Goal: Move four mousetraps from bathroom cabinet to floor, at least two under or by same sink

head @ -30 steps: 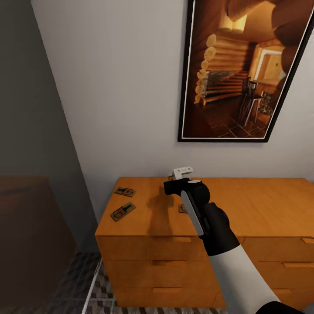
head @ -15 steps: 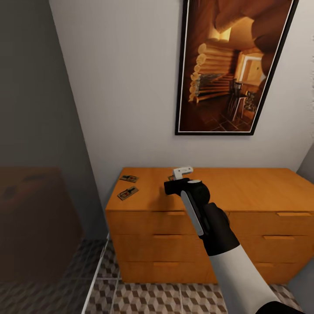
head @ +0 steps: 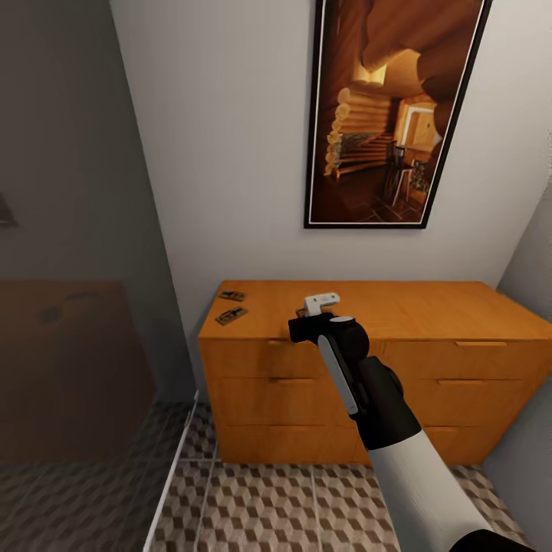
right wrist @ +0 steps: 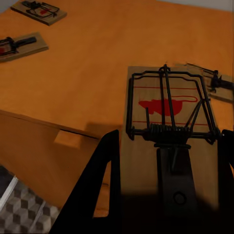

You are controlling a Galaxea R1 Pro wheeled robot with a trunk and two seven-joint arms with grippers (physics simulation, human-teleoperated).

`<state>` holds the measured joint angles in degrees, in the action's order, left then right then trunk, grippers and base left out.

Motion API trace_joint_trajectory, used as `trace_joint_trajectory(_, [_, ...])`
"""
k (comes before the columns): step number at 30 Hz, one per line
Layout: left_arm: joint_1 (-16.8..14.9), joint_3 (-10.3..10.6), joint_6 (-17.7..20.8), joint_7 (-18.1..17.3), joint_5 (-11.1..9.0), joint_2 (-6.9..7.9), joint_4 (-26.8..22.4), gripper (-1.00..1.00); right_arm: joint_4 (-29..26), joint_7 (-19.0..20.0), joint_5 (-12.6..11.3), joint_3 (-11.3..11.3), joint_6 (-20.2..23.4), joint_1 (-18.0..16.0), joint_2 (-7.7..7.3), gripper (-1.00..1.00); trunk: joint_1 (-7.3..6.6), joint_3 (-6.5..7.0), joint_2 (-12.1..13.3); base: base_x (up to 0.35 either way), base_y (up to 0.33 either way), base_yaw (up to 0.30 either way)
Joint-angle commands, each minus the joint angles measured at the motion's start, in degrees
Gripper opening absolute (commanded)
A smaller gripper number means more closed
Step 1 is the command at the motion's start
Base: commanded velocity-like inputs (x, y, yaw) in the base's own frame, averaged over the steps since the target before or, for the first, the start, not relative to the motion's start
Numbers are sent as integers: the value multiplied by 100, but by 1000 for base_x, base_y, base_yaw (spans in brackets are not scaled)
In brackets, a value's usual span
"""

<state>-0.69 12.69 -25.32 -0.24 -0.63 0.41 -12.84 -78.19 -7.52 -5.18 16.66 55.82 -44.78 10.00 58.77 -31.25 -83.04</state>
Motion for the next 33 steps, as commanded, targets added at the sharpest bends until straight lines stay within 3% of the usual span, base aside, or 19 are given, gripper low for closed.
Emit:
trace_joint_trajectory(1, [-2,20,-17,-2,-7,3,1,100,-3,-56,-63,4,17,-5,0,-100,-4,-6,-3,-335,0,0])
trace_joint_trajectory(28, [-2,22,-17,-2,-7,3,1,100,10,-54,-70,4,17,-5,0,-100,-4,-6,-3,-334,0,0])
trace_joint_trajectory(33, [-2,22,-17,-2,-7,3,1,100,41,-44,-71,3,-1,-5,0,-100,-4,-6,-3,-153,0,0])
